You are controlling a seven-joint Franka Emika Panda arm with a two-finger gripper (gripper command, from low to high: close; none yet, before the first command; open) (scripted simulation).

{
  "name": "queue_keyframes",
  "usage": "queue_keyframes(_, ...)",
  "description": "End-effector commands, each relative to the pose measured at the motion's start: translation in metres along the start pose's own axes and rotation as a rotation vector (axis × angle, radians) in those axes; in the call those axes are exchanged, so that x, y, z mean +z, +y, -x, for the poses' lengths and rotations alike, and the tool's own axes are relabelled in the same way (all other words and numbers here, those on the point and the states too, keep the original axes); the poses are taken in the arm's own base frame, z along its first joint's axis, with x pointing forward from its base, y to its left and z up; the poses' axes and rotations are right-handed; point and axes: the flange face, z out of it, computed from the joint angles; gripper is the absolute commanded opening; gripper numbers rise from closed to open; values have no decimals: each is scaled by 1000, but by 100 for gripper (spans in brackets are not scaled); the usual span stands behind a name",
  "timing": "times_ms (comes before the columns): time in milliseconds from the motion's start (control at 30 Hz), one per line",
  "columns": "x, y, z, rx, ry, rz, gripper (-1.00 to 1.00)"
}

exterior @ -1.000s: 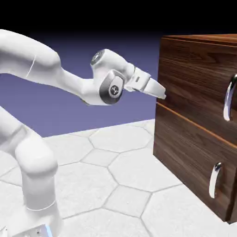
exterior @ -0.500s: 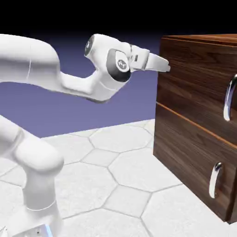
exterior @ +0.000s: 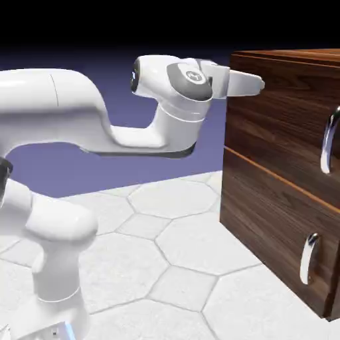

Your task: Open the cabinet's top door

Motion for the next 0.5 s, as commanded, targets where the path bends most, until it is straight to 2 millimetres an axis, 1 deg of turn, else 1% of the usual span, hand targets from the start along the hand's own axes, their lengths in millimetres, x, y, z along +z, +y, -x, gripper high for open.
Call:
queue_keyframes(0,2,5,-2,3,8,-5,0)
queue_keyframes(233,21,50,-13,24,56,-29,0)
queue_keyframes(467,50,104,-13,40,86,-38,0)
